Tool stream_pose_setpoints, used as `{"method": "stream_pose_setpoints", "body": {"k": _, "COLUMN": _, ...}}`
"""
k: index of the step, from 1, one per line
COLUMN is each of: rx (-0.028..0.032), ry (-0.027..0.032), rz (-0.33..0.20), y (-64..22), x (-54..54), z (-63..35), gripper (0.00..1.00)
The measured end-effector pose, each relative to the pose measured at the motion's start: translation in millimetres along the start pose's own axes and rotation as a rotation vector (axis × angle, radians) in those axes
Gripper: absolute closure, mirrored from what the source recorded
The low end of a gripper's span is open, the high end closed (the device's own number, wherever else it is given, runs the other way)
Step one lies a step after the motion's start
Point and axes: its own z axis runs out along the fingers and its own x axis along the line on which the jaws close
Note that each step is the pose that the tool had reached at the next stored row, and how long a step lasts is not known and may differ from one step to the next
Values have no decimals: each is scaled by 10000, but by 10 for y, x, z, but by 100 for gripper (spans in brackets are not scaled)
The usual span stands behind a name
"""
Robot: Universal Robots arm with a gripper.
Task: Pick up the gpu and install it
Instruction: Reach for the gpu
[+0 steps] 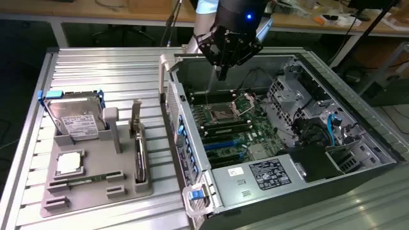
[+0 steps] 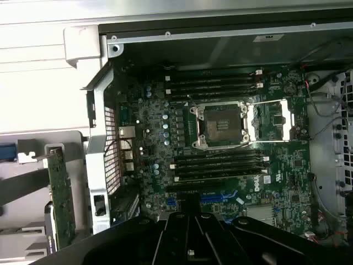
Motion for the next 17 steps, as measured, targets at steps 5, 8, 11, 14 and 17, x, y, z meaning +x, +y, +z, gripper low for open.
{"method": "stream_pose_setpoints", "body": {"k": 5, "rx": 36, "ry": -12, "rz": 1, "y": 6, "x": 2, "z": 2, "gripper": 89}}
{"method": "stream_pose_setpoints", "body": {"k": 8, "rx": 38, "ry": -10, "rz": -1, "y": 6, "x": 2, "z": 1, "gripper": 89}}
{"method": "stream_pose_setpoints", "body": {"k": 11, "rx": 39, "ry": -9, "rz": -2, "y": 6, "x": 2, "z": 0, "gripper": 89}}
{"method": "stream_pose_setpoints", "body": {"k": 14, "rx": 39, "ry": -10, "rz": -1, "y": 6, "x": 2, "z": 1, "gripper": 89}}
{"method": "stream_pose_setpoints", "body": {"k": 17, "rx": 39, "ry": -10, "rz": -1, "y": 6, "x": 2, "z": 1, "gripper": 89}}
